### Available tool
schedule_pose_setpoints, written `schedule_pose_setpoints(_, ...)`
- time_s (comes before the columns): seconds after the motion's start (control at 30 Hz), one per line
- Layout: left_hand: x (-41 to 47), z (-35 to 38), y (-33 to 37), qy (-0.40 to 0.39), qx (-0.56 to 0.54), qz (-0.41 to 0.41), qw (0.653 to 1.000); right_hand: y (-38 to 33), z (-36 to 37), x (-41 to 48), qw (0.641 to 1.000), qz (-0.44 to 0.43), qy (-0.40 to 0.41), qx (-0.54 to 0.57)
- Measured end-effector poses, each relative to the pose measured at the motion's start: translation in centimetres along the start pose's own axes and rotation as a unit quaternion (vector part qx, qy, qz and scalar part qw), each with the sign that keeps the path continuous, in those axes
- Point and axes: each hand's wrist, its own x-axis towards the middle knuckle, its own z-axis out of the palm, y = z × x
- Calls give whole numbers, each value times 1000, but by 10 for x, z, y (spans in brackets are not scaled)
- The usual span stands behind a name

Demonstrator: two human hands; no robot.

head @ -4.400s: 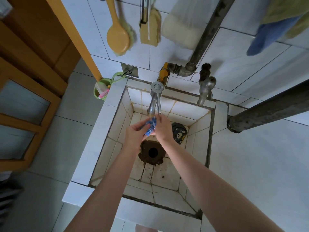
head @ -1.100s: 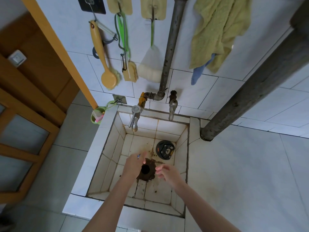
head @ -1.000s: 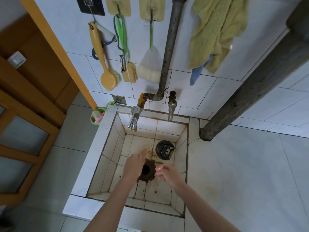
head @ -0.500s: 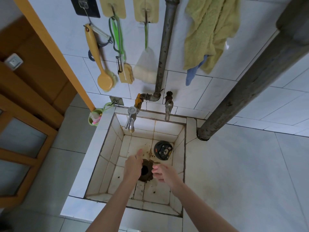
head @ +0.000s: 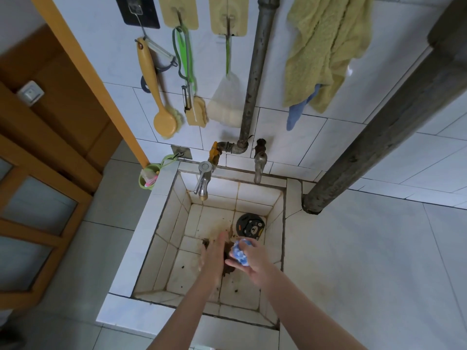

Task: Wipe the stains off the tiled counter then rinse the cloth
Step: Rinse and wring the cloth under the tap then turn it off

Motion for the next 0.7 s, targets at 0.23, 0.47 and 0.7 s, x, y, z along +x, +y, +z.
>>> schedule_pose_setpoints(0.23, 10, -34, -21, -35, 109, 10, 993, -17, -8, -8, 972, -8, 38, -234)
schedule_pose_setpoints(0.47, 9, -36, -27, -25, 200, 36, 979, -14, -9, -8, 965, -4, 16, -261)
schedule_pose_setpoints(0.7, 9, -40, -24, -9, 207, 42, 977, -9, -6, -1, 942, -63, 89, -317)
